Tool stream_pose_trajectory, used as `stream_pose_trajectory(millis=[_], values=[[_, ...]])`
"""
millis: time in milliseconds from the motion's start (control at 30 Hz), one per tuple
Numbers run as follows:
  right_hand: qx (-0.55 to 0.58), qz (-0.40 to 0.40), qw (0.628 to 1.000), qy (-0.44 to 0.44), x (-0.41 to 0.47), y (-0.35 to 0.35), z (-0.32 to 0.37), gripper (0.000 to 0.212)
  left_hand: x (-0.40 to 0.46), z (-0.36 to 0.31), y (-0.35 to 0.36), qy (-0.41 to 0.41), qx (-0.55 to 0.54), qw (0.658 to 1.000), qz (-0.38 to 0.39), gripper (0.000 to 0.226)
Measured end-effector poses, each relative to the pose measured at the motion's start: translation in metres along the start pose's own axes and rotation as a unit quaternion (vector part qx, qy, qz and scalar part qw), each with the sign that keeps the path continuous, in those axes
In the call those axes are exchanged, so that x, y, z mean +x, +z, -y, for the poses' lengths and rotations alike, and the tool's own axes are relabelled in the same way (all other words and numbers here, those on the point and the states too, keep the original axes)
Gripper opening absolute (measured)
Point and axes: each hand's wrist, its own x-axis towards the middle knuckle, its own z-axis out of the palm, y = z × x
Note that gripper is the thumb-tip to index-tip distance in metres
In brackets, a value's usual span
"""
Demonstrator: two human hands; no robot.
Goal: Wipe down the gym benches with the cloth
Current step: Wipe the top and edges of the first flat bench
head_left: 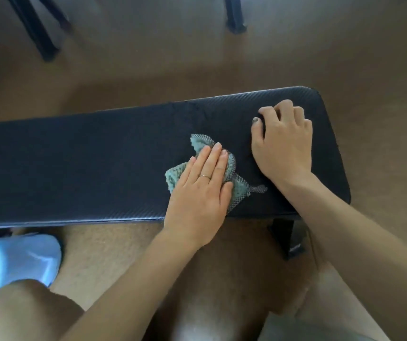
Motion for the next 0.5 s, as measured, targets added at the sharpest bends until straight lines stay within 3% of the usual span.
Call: stream_pose_trajectory(millis=[200,500], values=[[-0.015,0.011,1.000,-0.023,0.003,0.004,0.006,0.038,-0.017,-0.015,0.015,-0.094,0.051,0.994,-0.025,0.058],[-0.023,0.006,0.999,-0.039,0.003,0.006,0.006,0.037,-0.011,-0.018,0.010,-0.118,0.040,0.992,-0.009,0.059]])
